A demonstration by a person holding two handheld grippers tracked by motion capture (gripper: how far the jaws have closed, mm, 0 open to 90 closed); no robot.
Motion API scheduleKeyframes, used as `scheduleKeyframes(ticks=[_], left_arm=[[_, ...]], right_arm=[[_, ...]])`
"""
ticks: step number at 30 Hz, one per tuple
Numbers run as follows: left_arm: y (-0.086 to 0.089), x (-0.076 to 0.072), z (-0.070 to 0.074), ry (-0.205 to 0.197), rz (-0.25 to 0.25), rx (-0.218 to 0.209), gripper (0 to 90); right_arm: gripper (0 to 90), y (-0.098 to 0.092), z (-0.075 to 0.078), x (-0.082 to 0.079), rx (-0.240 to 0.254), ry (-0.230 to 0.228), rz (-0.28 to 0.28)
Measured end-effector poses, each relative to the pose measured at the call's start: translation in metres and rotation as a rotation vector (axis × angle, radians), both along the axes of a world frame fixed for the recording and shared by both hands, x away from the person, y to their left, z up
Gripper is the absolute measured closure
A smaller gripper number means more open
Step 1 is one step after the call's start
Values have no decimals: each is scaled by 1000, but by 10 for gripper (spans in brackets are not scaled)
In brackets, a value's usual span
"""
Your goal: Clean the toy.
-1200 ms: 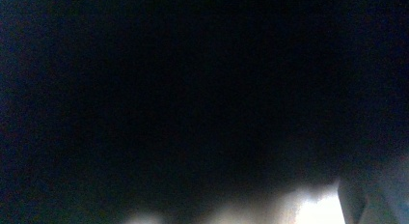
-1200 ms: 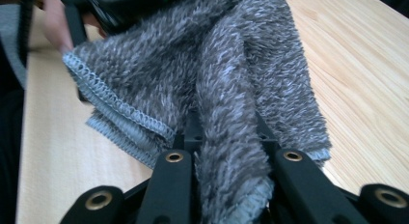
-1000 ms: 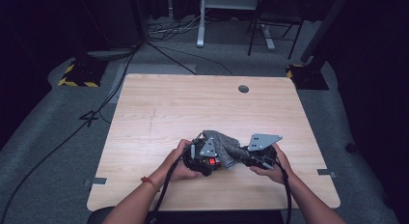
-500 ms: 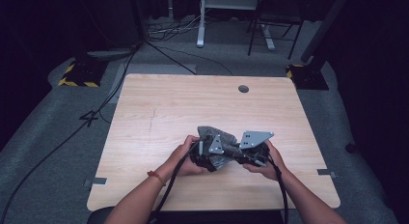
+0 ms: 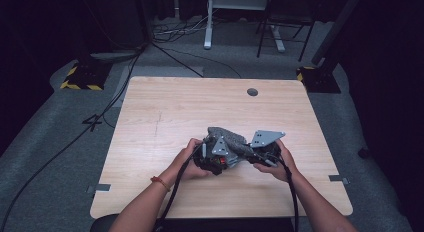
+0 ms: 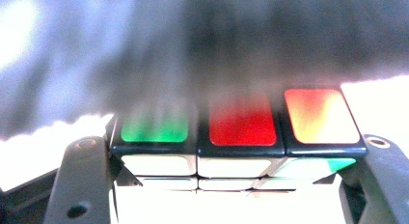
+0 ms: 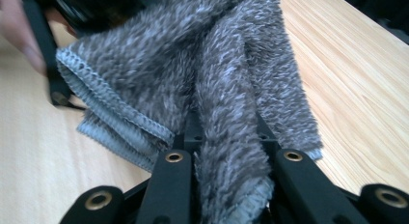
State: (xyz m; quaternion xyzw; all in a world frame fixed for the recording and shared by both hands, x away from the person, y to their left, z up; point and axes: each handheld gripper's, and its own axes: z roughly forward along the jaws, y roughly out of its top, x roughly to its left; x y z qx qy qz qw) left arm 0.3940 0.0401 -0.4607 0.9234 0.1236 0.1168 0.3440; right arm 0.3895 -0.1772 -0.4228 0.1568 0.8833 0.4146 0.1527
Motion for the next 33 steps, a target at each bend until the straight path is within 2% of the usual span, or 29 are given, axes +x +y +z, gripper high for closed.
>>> scheduleKeyframes(ticks=[4,6,8,13,20,24,31,33], left_arm=[[-1,-5,2,8,-18,-20,335],[-3,-8,2,3,-28,-14,335],[-4,-9,3,-2,-29,-21,335],[1,-8,7,1,-28,-53,335],[6,-8,11,-14,-30,-70,335],[12,-6,14,-21,-22,-98,335],[22,-5,23,-22,-26,-160,335],[20,-6,22,-25,-29,-162,335]], right_arm=[[765,-12,-4,1,5,21,-16],[766,-16,-6,0,11,35,-13],[766,-18,-7,-1,8,32,-14],[766,-22,-4,0,36,42,-8],[767,-27,-8,5,43,64,-18],[768,-28,-9,6,45,60,-25],[769,-26,-15,8,49,89,-9],[769,-26,-14,8,81,109,6]])
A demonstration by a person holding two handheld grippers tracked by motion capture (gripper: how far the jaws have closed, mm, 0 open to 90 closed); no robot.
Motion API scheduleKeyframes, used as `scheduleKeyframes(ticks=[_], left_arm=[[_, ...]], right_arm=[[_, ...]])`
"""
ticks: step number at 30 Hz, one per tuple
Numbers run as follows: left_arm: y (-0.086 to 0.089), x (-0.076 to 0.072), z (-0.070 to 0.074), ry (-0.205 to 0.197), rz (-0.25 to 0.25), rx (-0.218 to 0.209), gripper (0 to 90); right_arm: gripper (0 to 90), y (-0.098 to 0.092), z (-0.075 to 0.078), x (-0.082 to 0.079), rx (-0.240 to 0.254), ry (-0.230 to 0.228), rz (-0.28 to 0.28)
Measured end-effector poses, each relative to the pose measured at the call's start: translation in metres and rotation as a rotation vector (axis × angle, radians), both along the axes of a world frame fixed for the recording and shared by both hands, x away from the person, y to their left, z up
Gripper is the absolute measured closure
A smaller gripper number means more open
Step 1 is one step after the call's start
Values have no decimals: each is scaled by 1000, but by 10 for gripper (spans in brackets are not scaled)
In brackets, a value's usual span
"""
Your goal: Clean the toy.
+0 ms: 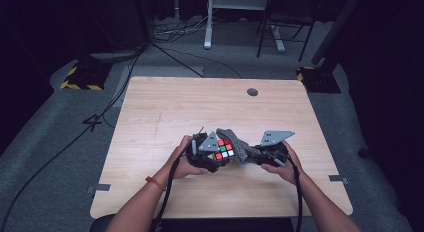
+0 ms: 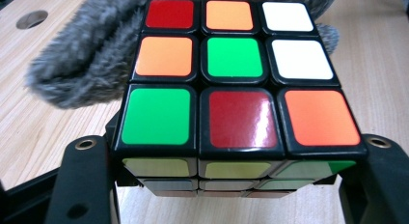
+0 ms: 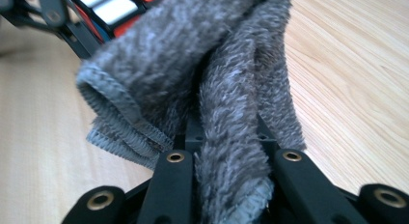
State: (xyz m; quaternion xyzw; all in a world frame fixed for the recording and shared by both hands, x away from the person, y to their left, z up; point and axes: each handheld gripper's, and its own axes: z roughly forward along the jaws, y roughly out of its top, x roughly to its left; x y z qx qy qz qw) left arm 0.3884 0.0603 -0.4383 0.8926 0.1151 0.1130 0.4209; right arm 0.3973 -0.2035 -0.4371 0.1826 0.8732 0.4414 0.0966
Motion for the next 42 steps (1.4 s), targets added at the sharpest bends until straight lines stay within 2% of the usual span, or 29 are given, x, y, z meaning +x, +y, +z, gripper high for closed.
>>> scheduleKeyframes(ticks=[1,3,6,9,11,15,22,24,27,29,34,36,42], left_arm=[[-2,0,-1,-3,3,7,335],[-4,0,-3,0,4,20,334],[-7,0,-7,17,3,29,333],[-14,-1,-14,22,-12,87,324],[-20,-4,-18,9,-27,122,325],[-30,-6,-21,5,-43,132,329],[-24,-5,-17,0,-21,103,333],[-24,-5,-16,-5,-14,112,333],[-22,-4,-15,-14,-8,119,334],[-19,-3,-13,-15,0,110,334],[-11,-1,-9,-12,24,86,334],[-11,-2,-9,-14,24,87,335],[-24,-5,-14,-8,-6,119,335]], right_arm=[[769,1,0,-1,6,0,7],[769,1,2,-3,53,17,29],[770,5,4,-7,58,8,50],[772,8,7,-12,104,16,83],[772,12,10,-16,121,17,113],[772,22,12,-25,77,-11,137],[772,16,11,-20,58,-21,87],[772,15,10,-18,32,-28,75],[772,12,7,-14,16,-13,55],[772,10,6,-11,-11,-17,40],[772,3,2,-4,-20,3,15],[772,3,3,-4,-4,7,19],[771,14,11,-16,32,-31,52]])
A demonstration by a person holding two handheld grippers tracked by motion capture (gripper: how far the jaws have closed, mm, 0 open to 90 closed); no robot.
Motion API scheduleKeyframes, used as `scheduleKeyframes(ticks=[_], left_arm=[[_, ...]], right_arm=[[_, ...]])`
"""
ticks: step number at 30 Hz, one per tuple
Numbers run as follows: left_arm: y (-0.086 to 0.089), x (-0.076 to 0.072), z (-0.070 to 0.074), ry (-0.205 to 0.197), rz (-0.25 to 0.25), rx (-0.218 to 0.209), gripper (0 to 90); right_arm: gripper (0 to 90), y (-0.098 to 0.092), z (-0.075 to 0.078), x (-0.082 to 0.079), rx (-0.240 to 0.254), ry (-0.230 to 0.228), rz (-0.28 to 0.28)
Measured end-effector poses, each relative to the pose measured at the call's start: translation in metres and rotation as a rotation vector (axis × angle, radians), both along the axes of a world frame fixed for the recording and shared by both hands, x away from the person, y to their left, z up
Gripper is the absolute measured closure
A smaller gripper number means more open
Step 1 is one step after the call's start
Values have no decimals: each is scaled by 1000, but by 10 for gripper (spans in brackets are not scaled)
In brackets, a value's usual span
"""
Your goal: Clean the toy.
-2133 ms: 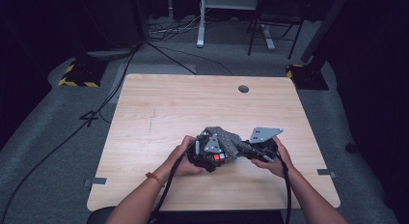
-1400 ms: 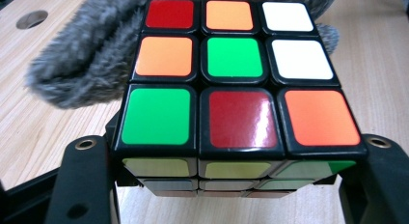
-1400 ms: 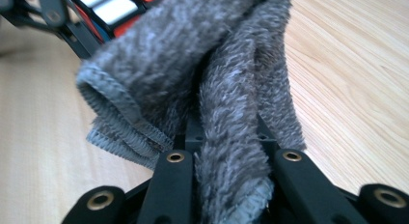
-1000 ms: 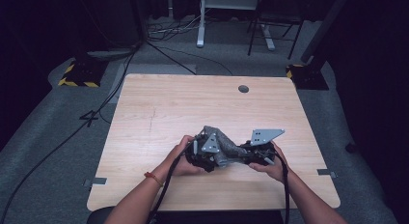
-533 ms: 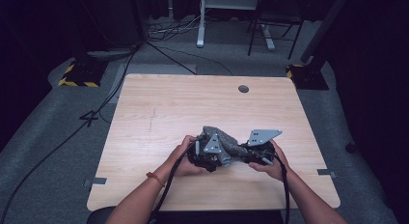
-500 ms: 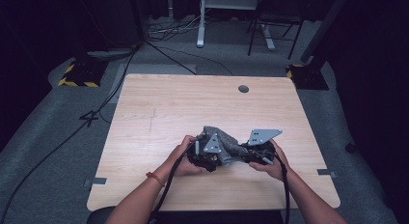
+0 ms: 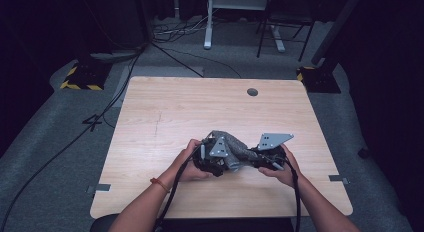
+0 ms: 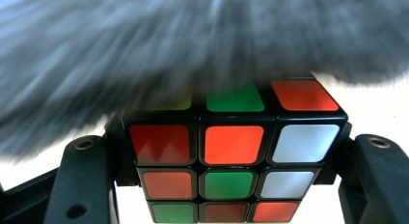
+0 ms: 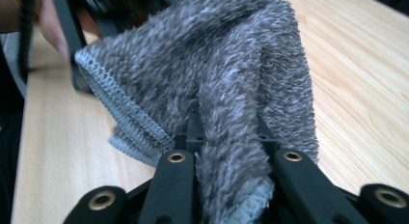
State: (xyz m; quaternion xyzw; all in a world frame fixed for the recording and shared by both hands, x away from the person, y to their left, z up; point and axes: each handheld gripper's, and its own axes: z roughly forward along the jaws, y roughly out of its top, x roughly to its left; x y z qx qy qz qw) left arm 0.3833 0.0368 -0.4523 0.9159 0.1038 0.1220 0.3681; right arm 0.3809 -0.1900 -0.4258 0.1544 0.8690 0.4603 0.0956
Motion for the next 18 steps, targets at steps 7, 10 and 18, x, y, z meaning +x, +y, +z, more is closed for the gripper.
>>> scheduleKeyframes(ticks=[7,10,18], left_arm=[[-7,-1,-3,9,1,8,335],[-5,-1,-3,7,4,3,335],[8,1,10,-9,18,-47,336]], right_arm=[[765,13,3,-10,-5,-49,-5],[766,14,3,-9,-20,-61,-19],[767,-5,-5,7,-49,-50,-115]])
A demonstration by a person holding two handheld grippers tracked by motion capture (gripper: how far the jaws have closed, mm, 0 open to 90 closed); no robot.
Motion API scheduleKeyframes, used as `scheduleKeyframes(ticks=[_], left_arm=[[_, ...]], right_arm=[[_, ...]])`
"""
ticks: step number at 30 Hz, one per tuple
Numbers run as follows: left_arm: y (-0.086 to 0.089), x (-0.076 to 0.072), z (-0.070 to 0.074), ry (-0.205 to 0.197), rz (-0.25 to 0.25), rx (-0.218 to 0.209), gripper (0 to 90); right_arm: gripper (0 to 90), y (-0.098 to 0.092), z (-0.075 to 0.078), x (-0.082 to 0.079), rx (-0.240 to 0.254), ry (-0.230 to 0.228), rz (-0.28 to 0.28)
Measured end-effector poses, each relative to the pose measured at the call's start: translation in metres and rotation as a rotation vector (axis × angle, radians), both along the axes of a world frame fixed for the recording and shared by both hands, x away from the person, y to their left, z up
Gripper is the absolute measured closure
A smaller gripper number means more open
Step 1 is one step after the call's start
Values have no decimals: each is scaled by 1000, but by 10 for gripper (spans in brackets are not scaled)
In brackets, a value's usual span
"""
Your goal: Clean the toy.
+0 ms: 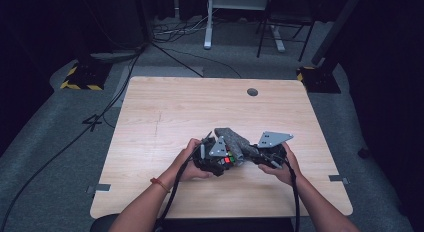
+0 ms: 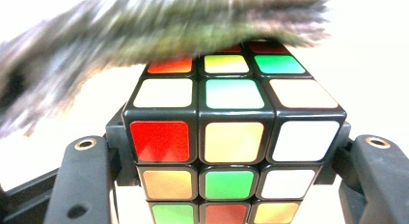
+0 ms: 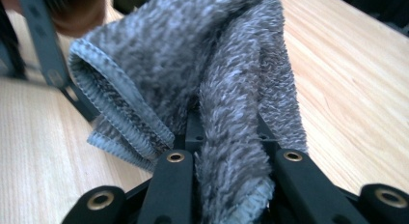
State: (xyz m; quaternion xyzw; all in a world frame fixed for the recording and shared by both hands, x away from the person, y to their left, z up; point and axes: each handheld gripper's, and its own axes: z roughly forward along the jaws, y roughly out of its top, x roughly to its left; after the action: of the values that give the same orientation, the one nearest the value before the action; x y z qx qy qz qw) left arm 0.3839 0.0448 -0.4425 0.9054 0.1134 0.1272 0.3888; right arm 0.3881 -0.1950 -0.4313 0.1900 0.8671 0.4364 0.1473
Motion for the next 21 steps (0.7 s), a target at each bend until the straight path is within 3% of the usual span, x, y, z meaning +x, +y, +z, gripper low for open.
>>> scheduleKeyframes(ticks=[3,8,10,13,16,21], left_arm=[[5,1,4,-1,7,-27,336],[5,1,3,-5,16,-14,336],[5,2,2,5,13,-14,335],[0,1,-1,-3,13,19,336],[-7,-1,-5,-15,-4,57,336],[-12,-3,-8,-20,-8,74,336]], right_arm=[[768,-4,-3,3,1,16,-6],[767,-1,-2,2,23,28,13],[768,1,2,-3,34,11,27],[768,7,7,-10,33,-26,38],[768,11,10,-14,36,-29,66],[766,19,11,-20,29,-39,87]])
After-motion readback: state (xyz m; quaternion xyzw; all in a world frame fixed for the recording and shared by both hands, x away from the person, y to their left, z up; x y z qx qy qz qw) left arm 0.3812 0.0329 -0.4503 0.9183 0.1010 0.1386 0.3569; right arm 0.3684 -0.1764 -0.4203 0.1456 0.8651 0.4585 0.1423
